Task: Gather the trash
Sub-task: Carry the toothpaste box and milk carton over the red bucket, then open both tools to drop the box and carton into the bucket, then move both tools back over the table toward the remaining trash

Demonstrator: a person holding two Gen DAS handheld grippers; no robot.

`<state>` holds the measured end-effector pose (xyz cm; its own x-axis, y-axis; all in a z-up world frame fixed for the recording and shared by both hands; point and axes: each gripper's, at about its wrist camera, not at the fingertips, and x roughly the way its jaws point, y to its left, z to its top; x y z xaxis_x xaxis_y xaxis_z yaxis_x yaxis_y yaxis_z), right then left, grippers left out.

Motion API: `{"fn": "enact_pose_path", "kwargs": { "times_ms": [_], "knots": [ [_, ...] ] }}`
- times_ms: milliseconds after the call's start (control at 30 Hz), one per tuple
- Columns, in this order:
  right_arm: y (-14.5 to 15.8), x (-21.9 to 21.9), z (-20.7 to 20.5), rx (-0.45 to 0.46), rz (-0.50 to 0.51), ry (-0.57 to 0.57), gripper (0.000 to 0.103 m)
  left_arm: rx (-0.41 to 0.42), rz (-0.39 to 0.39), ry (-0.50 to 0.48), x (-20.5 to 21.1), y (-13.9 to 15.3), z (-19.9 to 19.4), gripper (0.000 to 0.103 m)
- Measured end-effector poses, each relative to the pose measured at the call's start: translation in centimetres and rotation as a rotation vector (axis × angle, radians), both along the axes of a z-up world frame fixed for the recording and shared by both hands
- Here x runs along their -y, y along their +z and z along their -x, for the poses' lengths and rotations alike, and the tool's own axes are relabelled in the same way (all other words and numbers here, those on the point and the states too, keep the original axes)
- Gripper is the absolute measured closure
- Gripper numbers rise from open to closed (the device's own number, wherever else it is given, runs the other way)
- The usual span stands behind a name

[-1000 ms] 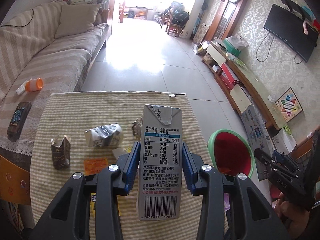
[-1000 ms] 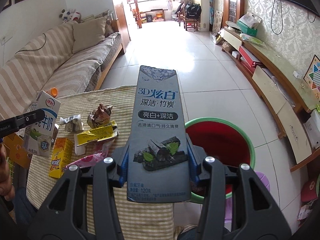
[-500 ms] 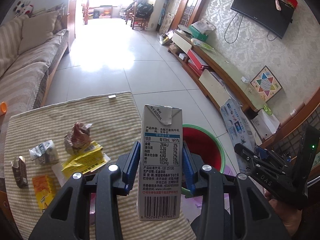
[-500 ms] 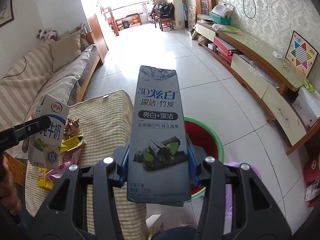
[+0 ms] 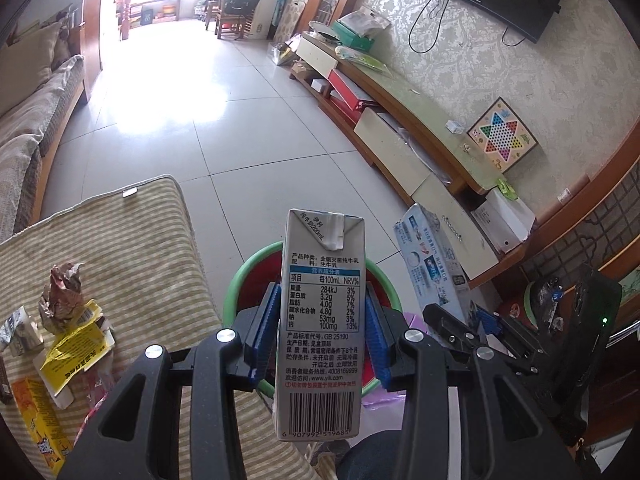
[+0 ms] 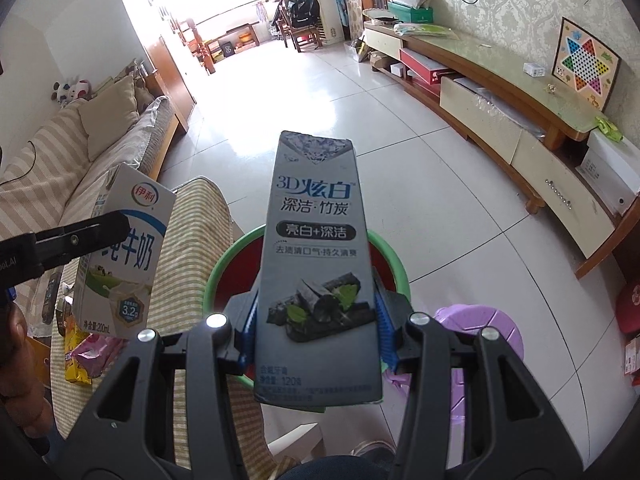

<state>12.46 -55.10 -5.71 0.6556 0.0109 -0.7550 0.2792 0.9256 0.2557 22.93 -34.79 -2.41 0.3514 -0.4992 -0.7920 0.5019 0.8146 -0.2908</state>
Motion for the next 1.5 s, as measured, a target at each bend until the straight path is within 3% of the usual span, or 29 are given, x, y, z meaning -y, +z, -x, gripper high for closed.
{"fn": "enact_pose_path", "kwargs": {
  "times_ms": [333, 367, 433, 600, 767, 1133, 1300, 1500],
  "knots": [
    [-0.8, -0.3, -0.7, -0.01, -0.025, 0.028, 0.056, -0.026, -0.018, -0.019, 1.6, -1.3, -0.5, 0.063],
    [-0.8, -0.3, -0.7, -0.01, -0.023, 0.027, 0.052, -0.023, -0.014, -0.014, 1.6, -1.2, -0.5, 0.057],
    [-0.9, -0.3, -0.8, -0.011, -0.016, 0.02, 0.035, -0.003, 0.007, 0.009, 1.1, -0.7, -0.4, 0.028],
    [-1.1, -0.6, -0.7, -0.019, -0.001, 0.016, 0.018, 0.024, 0.031, 0.038, -0.2, 0.3, -0.6, 0.019],
    [-0.7, -1.5, -0.6, -0.014, 0.013, 0.024, 0.009, 0.029, 0.045, 0.078, -1.9, 1.0, -0.8, 0.017],
    [1.7, -5.4, -0.5, 0.012, 0.072, 0.079, 0.005, 0.078, 0.054, 0.134, -7.1, 2.9, 0.7, 0.009],
    [2.2, -8.8, -0.9, 0.012, 0.1, 0.119, 0.005, 0.11, -0.006, 0.166, -11.5, 3.1, 2.0, 0.008],
    [2.4, -14.0, -1.5, 0.013, 0.091, 0.185, 0.005, 0.091, -0.025, 0.269, -19.8, 2.2, 3.2, 0.008]
  ]
}}
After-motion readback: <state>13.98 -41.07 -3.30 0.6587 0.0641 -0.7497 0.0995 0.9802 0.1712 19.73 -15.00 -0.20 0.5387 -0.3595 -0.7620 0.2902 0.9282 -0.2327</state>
